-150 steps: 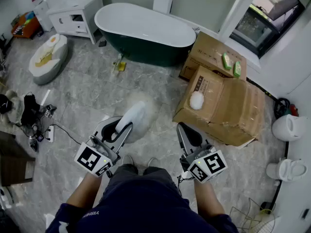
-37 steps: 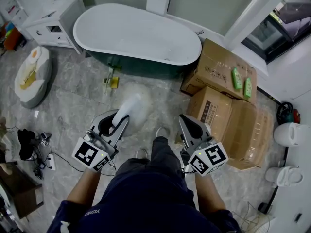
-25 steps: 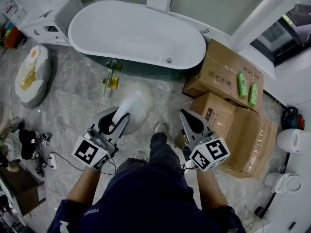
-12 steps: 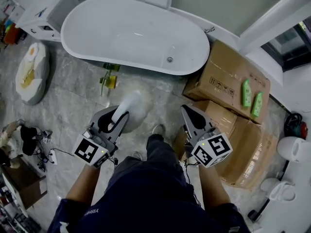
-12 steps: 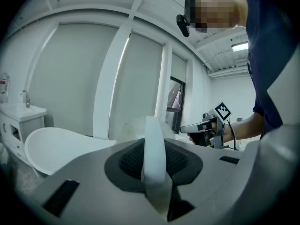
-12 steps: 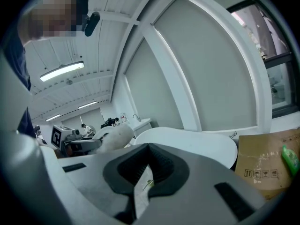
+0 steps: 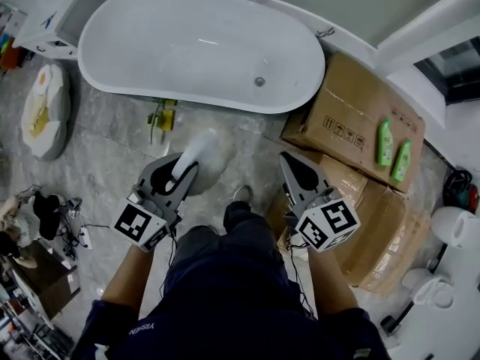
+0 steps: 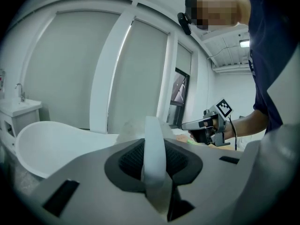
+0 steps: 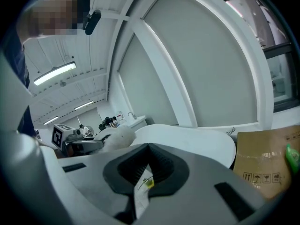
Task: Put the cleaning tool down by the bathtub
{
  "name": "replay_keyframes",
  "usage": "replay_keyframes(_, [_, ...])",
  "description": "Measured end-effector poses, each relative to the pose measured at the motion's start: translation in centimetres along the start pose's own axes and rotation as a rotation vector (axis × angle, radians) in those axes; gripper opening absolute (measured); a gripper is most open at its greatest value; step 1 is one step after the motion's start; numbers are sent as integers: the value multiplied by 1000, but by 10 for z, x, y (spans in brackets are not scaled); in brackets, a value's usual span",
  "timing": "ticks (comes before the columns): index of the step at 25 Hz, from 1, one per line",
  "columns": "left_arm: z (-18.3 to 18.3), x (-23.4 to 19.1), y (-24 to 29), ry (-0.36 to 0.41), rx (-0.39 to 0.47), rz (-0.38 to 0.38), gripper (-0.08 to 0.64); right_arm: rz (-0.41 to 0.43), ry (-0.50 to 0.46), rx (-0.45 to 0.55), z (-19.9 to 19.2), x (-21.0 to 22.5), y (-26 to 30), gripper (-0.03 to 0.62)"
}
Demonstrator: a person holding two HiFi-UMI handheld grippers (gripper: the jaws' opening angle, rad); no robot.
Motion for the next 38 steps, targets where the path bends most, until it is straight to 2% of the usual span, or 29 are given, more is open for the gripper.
replay_keyframes(8, [-15, -26, 52, -13, -79, -39, 106, -45, 36, -16, -11, 38, 29, 5])
replay_keyframes(15, [-53, -48, 93, 17, -193, -148, 106, -135, 81, -16, -42, 60, 47, 5])
replay_keyframes(21, [-115, -76, 136, 36, -273, -250, 107, -255, 119, -23, -104, 85, 66, 5])
replay_keyframes(24, [-150, -90, 155, 38, -299, -270, 106, -298, 138, -25, -136, 98, 72, 5])
replay_keyframes(32, [-237, -107, 205, 101, -354, -346, 106, -348, 134, 2, -215, 128, 88, 5])
replay_keyframes(38, [-317, -120, 259, 156, -386, -400, 106, -375, 103, 8, -284, 169, 109, 5])
Point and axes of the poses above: the fingertips, and each gripper's own axes: y forward along the fingers, x to its right, z out of its top, the point moved 10 cm from there along -y, backward along the fingers, and after that the axes turned 5 degrees about -z, right-handed, at the moved point
